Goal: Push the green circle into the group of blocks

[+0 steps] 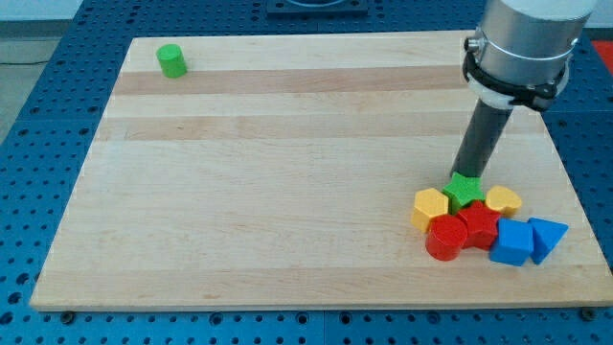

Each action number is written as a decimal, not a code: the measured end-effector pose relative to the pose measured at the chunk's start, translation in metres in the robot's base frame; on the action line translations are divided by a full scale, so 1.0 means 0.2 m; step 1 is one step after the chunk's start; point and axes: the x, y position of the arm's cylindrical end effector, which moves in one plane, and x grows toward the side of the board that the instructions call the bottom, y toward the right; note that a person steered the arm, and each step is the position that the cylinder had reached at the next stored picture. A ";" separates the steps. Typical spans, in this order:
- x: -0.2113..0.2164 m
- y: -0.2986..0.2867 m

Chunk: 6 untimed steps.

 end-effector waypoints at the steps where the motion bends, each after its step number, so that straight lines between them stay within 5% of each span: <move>1: -0.10 -0.03; 3: -0.50 -0.57; 6: -0.78 -1.94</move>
